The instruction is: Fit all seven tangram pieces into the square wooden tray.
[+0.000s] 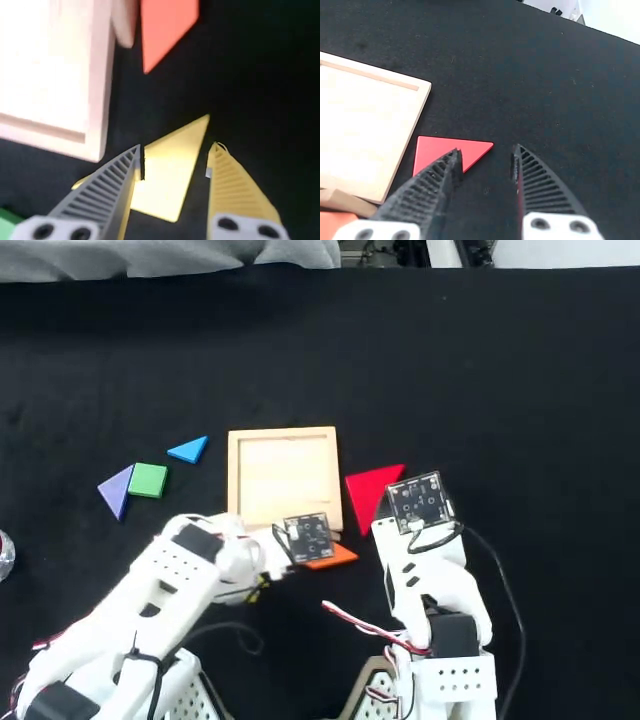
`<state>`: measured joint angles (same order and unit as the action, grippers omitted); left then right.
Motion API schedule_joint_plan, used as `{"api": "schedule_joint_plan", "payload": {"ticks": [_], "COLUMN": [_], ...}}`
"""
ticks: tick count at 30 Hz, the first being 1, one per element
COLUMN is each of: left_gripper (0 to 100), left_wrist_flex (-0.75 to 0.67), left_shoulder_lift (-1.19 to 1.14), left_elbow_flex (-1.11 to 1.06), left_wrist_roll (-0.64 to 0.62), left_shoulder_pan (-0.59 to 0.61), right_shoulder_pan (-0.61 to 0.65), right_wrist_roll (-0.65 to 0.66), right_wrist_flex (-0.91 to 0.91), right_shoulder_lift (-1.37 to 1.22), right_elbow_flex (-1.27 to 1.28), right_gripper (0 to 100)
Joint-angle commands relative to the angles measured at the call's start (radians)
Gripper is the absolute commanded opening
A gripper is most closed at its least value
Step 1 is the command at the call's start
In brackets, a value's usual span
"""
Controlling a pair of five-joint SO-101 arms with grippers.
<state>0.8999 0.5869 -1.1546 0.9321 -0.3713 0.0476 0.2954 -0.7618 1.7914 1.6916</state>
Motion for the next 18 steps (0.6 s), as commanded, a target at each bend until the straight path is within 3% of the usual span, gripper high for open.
{"api": "schedule_joint_plan", "payload": {"ticks": [1, 8, 18], "left_gripper": [21, 21, 21], "left_wrist_flex": [-0.003, -0.015, -0.176], "left_shoulder_lift": [0.000, 0.000, -0.058], "left_elbow_flex": [0.002, 0.015, 0.002], "left_wrist_roll": [0.055, 0.068, 0.201], "left_shoulder_pan": [0.048, 0.153, 0.400], "right_shoulder_pan": [-0.011, -0.011, -0.011], "right_wrist_roll": [-0.002, -0.002, -0.002], "right_wrist_flex": [0.025, 0.025, 0.025], "right_shoulder_lift": [-0.114, -0.114, -0.114], "right_elbow_flex": [0.005, 0.005, 0.005], "right_gripper": [17.0, 17.0, 17.0]}}
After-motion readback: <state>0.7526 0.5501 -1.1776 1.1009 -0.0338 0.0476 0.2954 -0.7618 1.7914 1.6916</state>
